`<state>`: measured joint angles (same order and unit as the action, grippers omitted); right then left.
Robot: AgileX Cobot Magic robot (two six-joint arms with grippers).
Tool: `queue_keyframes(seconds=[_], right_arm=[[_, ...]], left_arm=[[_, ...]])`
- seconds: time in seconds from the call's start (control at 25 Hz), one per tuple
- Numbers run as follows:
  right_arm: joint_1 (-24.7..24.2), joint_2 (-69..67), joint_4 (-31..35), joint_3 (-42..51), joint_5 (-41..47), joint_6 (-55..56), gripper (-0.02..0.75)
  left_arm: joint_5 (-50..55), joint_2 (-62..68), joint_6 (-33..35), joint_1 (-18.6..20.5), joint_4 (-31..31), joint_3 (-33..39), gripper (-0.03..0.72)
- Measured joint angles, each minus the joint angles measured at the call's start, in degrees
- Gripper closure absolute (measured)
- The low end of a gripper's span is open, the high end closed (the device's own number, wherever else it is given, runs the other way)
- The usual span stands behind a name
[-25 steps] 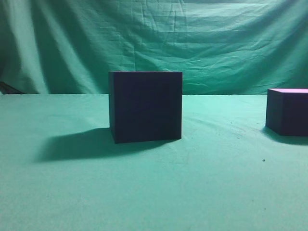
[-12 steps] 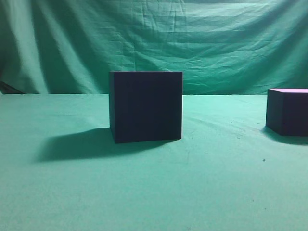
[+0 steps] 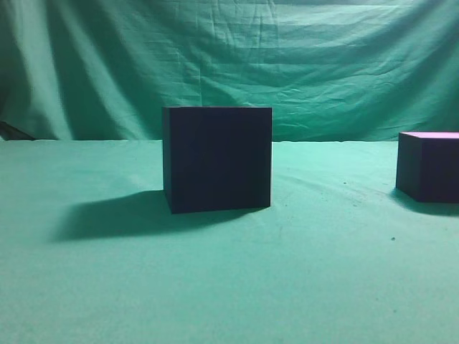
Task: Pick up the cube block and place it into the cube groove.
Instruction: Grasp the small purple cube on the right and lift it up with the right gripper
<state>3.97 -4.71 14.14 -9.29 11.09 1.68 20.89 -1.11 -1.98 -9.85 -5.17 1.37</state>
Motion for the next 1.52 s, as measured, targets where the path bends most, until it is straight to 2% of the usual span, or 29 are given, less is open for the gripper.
queue_keyframes(seconds=[0.16, 0.36, 0.56, 0.68, 0.72, 0.84, 1.04, 1.16, 1.32, 1.36, 1.4, 1.52], right_arm=[[0.0, -12.1, 0.5, -9.6, 11.6, 0.1, 0.689], [0.0, -22.3, 3.0, -14.0, 16.5, 0.1, 0.689], [0.0, -29.0, 8.5, -22.6, 26.8, -19.7, 0.689], [0.0, -35.8, 9.1, -27.9, 33.1, -22.9, 0.689], [0.1, -38.1, 9.1, -29.8, 35.6, -23.1, 0.738], [2.9, -46.2, 8.8, -35.0, 41.2, -23.0, 0.738], [10.8, -56.9, 1.6, -41.2, 42.9, -17.1, 0.738], [15.0, -63.5, -7.0, -44.0, 42.6, -8.2, 0.738], [16.8, -72.1, -13.7, -46.5, 42.2, -0.2, 0.738], [16.8, -74.2, -14.7, -47.0, 42.0, 1.8, 0.689], [16.8, -75.8, -15.5, -47.4, 41.9, 3.6, 0.689], [16.8, -80.5, -16.9, -48.0, 40.4, 6.6, 0.490]], left_arm=[[0.0, 0.0, 0.0, 0.0, 0.0, 0.0, 0.688], [0.0, 0.0, 0.0, 0.0, 0.0, 0.0, 0.688], [0.0, 0.0, 0.0, 0.0, 0.0, 0.0, 0.688], [0.0, 0.0, 0.0, 0.0, 0.0, 0.0, 0.688], [0.0, 0.0, 0.0, 0.0, 0.0, 0.0, 0.688], [0.0, 0.0, 0.0, 0.0, 0.0, 0.0, 0.688], [0.0, 0.0, 0.0, 0.0, 0.0, 0.0, 0.688], [0.0, 0.0, 0.0, 0.0, 0.0, 0.0, 0.688], [0.0, 0.0, 0.0, 0.0, 0.0, 0.0, 0.688], [0.0, 0.0, 0.0, 0.0, 0.0, 0.0, 0.688], [0.0, 0.0, 0.0, 0.0, 0.0, 0.0, 0.688], [0.0, 0.0, 0.0, 0.0, 0.0, 0.0, 0.688]])
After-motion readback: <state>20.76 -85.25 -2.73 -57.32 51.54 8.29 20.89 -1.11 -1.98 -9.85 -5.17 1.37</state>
